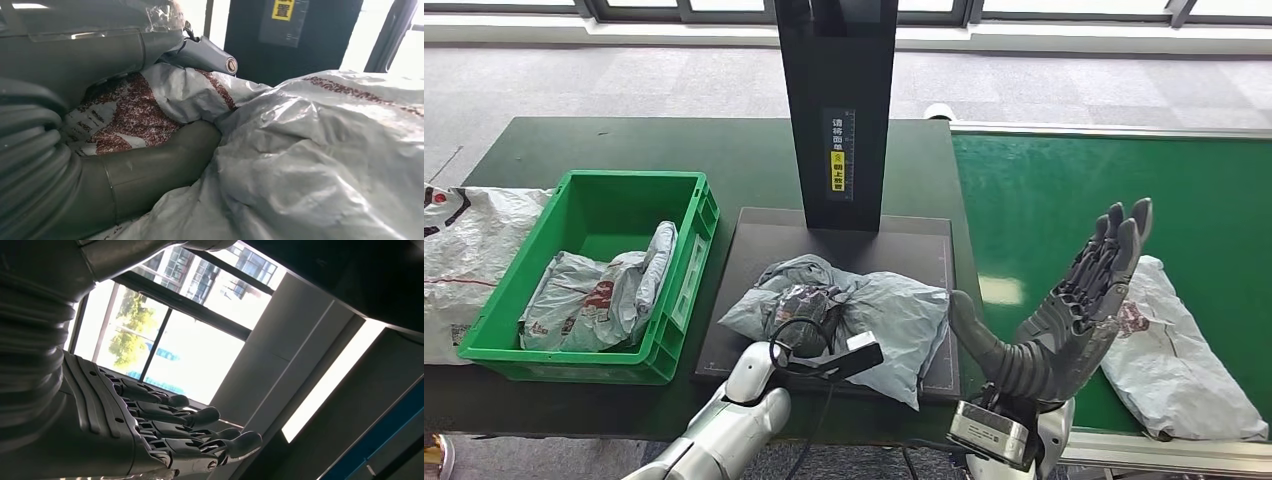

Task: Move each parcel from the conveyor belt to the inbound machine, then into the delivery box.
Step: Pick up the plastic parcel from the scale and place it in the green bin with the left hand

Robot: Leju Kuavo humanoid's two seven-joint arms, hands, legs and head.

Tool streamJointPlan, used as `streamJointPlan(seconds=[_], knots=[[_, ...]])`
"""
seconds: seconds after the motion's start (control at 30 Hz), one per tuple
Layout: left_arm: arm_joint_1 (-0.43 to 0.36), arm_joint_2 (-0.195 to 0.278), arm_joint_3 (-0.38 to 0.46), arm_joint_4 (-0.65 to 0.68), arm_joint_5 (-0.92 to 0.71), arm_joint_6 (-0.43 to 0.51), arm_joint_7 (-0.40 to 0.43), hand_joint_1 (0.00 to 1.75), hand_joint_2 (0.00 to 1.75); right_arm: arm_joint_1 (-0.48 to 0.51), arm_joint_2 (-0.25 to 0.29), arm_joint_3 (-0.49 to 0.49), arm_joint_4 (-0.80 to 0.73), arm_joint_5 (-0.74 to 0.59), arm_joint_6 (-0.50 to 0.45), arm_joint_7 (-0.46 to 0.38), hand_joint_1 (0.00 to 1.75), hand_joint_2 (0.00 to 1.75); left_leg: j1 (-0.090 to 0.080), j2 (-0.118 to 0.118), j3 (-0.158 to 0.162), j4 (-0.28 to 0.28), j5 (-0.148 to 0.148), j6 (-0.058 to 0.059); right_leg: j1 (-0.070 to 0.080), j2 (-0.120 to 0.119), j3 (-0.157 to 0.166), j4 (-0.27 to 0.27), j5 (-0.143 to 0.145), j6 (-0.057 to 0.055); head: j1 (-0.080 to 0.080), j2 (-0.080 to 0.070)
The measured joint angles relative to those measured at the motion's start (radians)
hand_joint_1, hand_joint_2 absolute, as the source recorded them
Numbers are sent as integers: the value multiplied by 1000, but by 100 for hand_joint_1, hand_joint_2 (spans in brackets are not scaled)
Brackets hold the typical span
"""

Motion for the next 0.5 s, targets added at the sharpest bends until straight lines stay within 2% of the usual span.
streamJointPlan(seconds=[0.13,0.23,0.33,0.5], knots=[[8,2,0,-11,0,8,-1,175,175,0,0,0,0,0,0,0,0,175,0,0,0,0,0,0,0,0,0,0,0,0,0,0],[36,6,16,-65,-38,60,-15,175,175,0,0,0,0,4,0,0,0,175,0,0,-1,0,0,0,0,1,-1,0,0,0,0,0],[88,9,79,-220,-120,112,-52,175,175,0,0,0,0,4,0,0,0,175,0,1,-2,0,0,0,0,2,-3,0,0,0,0,0],[135,11,192,-515,-210,122,-92,175,175,1,0,0,0,-3,0,0,0,175,0,1,-3,0,0,0,0,2,-4,0,0,0,0,0]])
